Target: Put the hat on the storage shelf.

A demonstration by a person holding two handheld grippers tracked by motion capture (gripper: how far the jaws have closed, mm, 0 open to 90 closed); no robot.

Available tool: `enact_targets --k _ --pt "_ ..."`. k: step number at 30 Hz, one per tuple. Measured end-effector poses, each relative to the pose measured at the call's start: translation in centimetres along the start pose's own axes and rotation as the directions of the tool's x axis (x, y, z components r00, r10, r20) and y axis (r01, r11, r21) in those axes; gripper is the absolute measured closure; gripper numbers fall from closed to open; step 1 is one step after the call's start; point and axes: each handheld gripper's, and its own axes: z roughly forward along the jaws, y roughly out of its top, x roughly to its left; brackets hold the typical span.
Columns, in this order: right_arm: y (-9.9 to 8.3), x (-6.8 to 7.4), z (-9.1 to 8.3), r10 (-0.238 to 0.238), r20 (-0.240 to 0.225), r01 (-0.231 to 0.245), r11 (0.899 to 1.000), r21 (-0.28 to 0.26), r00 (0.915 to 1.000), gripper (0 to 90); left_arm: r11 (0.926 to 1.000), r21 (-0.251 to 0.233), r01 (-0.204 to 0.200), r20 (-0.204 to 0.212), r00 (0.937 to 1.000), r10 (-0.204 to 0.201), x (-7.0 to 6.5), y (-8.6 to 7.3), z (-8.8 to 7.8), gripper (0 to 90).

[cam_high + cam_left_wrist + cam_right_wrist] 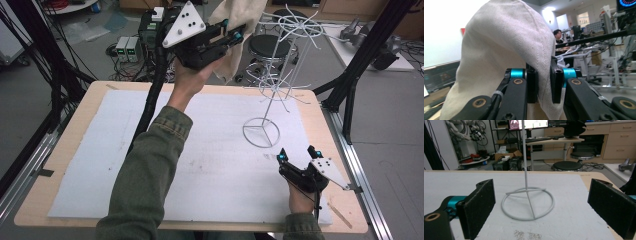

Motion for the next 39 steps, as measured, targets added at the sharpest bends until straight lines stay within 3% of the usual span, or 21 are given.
enact_targets --k 8,12,16,20,26,30,34,37,39 --pt "0.0 -0.2 0.1 -0.001 -0.004 0.001 1.000 0.010 1.0000 6.8 0.9994 0.032 0.015 0.001 0.9999 -0.015 0.2 -0.8 2.0 80.4" --pt "0.0 -0.1 0.0 0.003 -0.007 -0.003 1.000 0.002 1.0000 6.8 0.9974 0.071 0.014 -0.006 0.9999 -0.014 0.1 -1.3 2.9 80.4" --pt "0.0 -0.1 0.0 0.001 -0.009 -0.001 1.000 0.002 1.0000 6.8 0.9969 0.078 0.015 0.018 0.9997 -0.017 -0.1 -1.5 3.5 80.4" --pt "0.0 -0.1 0.1 0.006 -0.008 -0.006 1.000 0.006 1.0000 6.8 0.9954 0.095 -0.014 0.030 0.9995 0.011 -0.5 -1.5 3.9 80.4" --pt "0.0 0.0 0.1 -0.003 -0.005 0.003 1.000 0.009 1.0000 6.8 0.9807 0.185 -0.061 0.041 0.9977 0.055 -1.1 -2.4 4.8 80.0" --pt "0.0 -0.1 0.1 0.001 -0.005 -0.001 1.000 0.005 1.0000 6.8 0.9644 0.240 -0.111 0.050 0.9935 0.102 -1.8 -3.1 5.2 80.0" --pt "0.0 -0.1 0.1 0.002 -0.008 -0.002 1.000 0.005 1.0000 6.8 0.9633 0.254 -0.087 0.063 0.9953 0.073 -1.8 -3.8 5.3 80.1" --pt "0.0 -0.1 0.1 0.003 -0.009 -0.003 1.000 0.005 1.0000 6.8 0.9564 0.284 -0.069 0.084 0.9954 0.047 -1.8 -4.6 5.2 79.8" --pt "0.0 -0.1 0.1 0.004 -0.006 -0.004 1.000 0.004 1.0000 6.8 0.9560 0.288 -0.053 0.077 0.9965 0.032 -1.6 -5.1 5.0 79.2"
